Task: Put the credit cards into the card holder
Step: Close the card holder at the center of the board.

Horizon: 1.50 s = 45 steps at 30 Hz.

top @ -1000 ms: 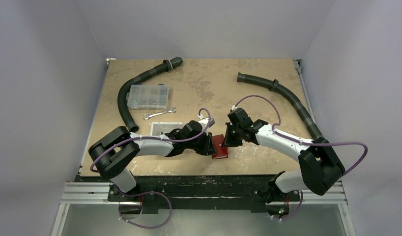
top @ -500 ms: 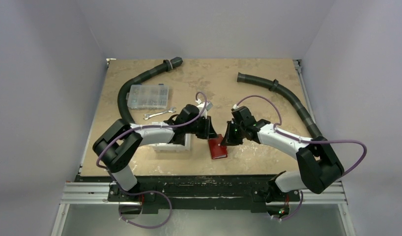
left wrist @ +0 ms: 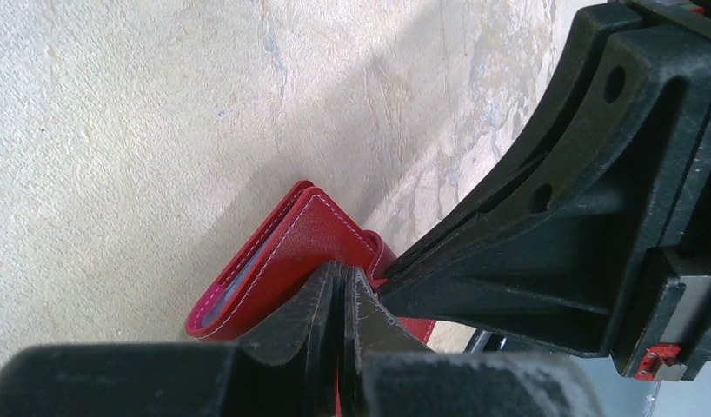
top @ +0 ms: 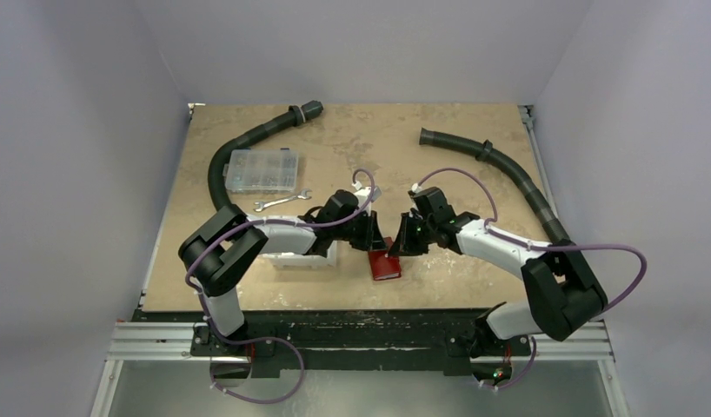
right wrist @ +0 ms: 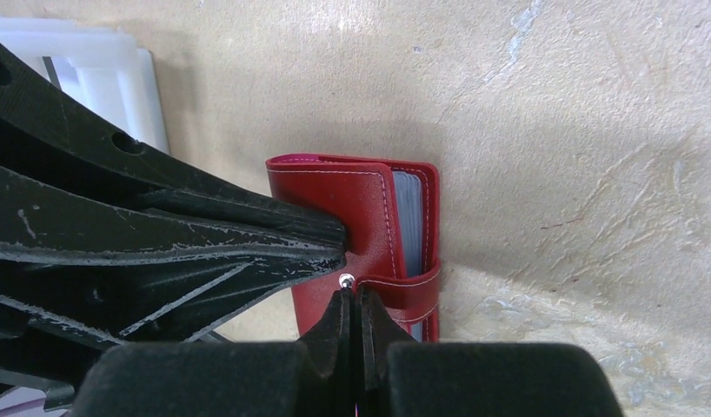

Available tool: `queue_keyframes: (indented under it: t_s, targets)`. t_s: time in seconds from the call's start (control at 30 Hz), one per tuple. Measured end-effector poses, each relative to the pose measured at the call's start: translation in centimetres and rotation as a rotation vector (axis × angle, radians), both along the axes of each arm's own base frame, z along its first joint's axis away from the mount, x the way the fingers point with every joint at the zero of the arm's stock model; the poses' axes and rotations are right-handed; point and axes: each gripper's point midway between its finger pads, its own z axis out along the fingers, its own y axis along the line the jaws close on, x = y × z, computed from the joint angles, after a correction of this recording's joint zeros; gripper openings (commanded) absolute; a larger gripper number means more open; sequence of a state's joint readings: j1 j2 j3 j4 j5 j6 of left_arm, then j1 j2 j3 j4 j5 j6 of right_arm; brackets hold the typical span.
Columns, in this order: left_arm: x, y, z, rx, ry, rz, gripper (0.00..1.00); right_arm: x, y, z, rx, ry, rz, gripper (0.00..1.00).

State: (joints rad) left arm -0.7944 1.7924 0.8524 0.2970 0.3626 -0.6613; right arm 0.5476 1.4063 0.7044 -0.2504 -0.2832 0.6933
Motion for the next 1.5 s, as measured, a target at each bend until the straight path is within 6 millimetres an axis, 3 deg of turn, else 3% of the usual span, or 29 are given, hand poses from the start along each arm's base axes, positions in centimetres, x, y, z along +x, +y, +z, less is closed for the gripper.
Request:
queue_keyframes:
  t_s: [0.67,0.8,1.0,1.2,1.5]
  targets:
    - [-0.1,-0.2,0.0,-0.049,-0.026,0.003,0.00,0.4,0.6,-0.6,0.013,-0.014,0.102,0.00]
    - [-0.1,-0.2,0.1,-0.058,-0.016,0.003,0.04,0.4,0.5,-0.7,0.003,-0.016,0.104,0.00]
    - [0.4,0.4,0.2,-0.031,0.014,-0.003,0.06,0.7,0.8,-0.7,-0.029,-0.043,0.107,0.00]
    - [0.3,1.5,0.3,0.026,0.012,0.002,0.00,1.0,1.5,-0.7,-0.058,-0.081,0.124,0.00]
    - [0.1,1.8,0.0,-0.008,-0.018,0.013,0.00,0.9,2.2,-0.5,-0.007,-0.068,0.121,0.15]
